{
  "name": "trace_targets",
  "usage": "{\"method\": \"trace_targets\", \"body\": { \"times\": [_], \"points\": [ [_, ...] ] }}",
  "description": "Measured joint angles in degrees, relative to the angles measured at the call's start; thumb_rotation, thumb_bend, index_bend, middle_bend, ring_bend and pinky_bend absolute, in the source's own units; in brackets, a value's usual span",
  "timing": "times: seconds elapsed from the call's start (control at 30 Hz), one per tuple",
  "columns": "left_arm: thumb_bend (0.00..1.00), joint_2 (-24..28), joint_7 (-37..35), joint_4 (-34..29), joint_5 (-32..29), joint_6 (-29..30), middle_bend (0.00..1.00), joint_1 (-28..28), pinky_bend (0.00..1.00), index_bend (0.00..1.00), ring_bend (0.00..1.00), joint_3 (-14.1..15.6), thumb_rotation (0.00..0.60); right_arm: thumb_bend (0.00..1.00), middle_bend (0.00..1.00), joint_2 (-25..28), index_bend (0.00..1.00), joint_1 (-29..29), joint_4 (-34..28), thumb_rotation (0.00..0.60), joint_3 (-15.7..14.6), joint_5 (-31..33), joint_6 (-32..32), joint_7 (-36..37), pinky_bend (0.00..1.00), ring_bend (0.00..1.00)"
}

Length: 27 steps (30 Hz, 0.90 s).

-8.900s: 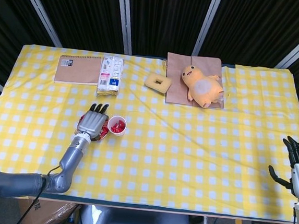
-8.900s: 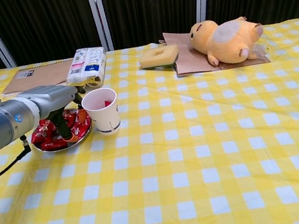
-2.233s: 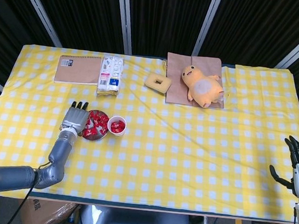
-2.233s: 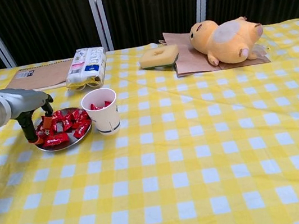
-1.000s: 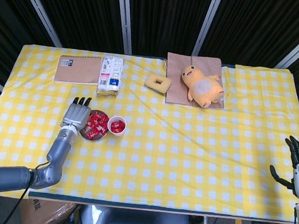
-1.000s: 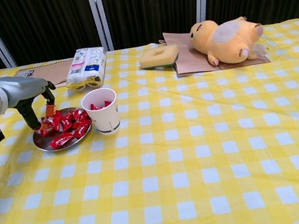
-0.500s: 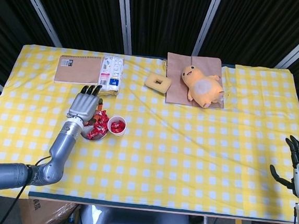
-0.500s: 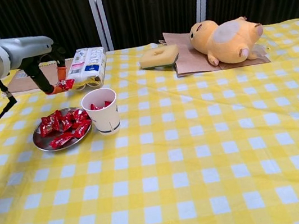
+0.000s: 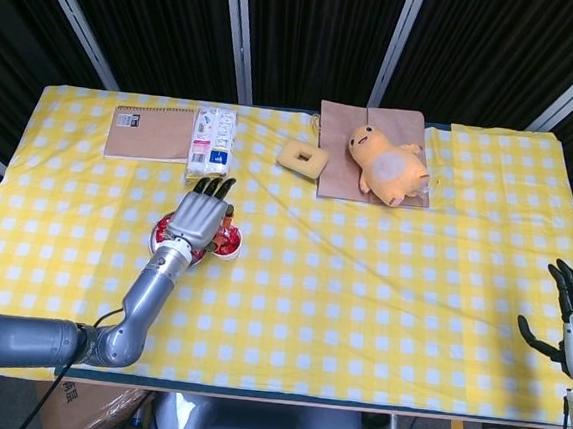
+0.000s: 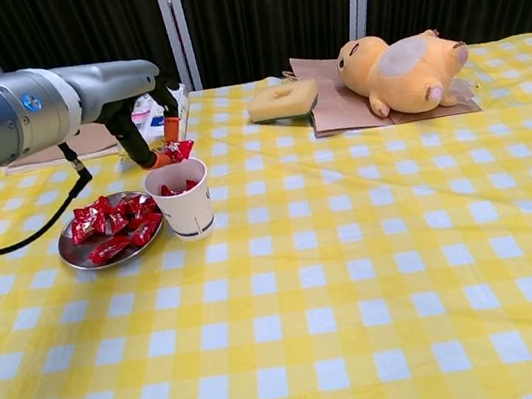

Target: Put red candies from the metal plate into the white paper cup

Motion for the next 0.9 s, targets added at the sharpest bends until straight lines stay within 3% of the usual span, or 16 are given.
{"method": "trace_targets", "body": {
  "times": [0.57, 0.9],
  "points": [
    [0.31, -1.1, -0.1, 0.9, -1.2, 0.5, 0.0, -0.3, 0.02, 0.47, 0.0, 1.2, 0.6, 0.41, 0.0, -0.1, 0.0, 0.0, 0.2, 0.6, 0.0, 0.0, 0.2, -0.1, 0.0, 0.0],
    [0.24, 3.0, -1.8, -1.3, 0.3, 2.8, 0.0, 2.6, 0.02, 0.46, 0.0, 2.5, 0.6, 0.41, 0.0, -0.1, 0.0, 0.0, 0.3, 0.6, -0.1, -0.2, 0.3, -0.1, 0.0, 0.0]
  ]
}}
